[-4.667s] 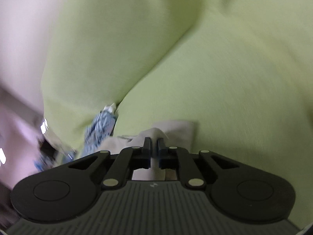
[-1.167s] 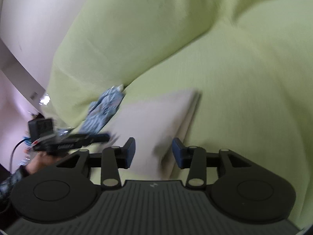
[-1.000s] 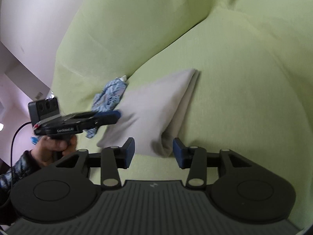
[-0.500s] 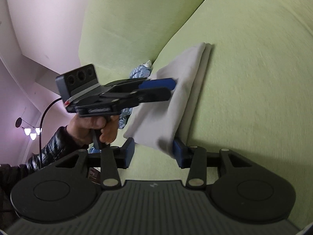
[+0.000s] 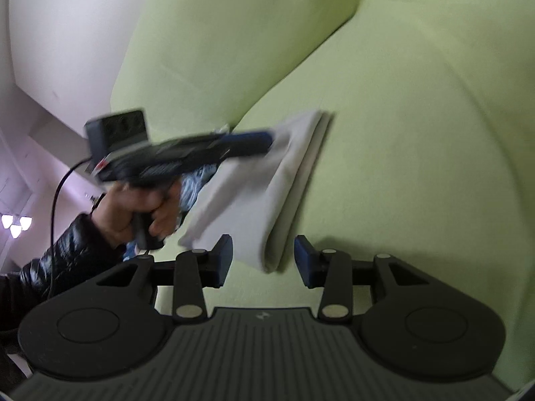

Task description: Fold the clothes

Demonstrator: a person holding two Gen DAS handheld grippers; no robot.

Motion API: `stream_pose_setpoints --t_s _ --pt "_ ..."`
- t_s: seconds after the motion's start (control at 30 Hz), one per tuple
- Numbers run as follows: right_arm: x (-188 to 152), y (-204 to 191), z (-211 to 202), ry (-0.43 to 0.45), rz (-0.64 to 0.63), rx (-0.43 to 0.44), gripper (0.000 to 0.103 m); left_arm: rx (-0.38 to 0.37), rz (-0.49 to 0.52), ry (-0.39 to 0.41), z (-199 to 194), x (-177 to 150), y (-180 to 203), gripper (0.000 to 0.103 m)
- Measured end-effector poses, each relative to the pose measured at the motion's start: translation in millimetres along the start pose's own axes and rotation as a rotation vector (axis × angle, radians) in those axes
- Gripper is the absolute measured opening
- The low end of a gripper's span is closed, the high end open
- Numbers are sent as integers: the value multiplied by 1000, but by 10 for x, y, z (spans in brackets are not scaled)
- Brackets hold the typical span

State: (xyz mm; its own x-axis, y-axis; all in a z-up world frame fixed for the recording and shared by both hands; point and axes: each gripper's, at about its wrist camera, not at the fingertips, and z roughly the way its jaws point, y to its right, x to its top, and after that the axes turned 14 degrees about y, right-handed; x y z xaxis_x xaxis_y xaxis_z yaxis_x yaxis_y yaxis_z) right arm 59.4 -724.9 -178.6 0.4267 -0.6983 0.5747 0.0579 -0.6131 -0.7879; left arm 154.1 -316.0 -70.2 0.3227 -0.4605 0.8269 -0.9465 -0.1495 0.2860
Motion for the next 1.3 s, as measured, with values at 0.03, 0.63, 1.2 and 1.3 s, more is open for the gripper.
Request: stream_pose_setpoints --t_s 0.03,0.63,1.2,1.3 --pt "5 -18 -15 7 -3 -3 38 -44 11 -16 -8 -26 55 35" --pt "337 4 119 132 -39 -85 39 296 -13 111 -341 -52 -454 44" --pt "574 -60 982 131 -231 -177 39 488 -229 198 -1210 -648 -1225 41" --pt "560 -49 1011 115 -236 -192 39 485 -231 211 -1202 -686 -1262 25"
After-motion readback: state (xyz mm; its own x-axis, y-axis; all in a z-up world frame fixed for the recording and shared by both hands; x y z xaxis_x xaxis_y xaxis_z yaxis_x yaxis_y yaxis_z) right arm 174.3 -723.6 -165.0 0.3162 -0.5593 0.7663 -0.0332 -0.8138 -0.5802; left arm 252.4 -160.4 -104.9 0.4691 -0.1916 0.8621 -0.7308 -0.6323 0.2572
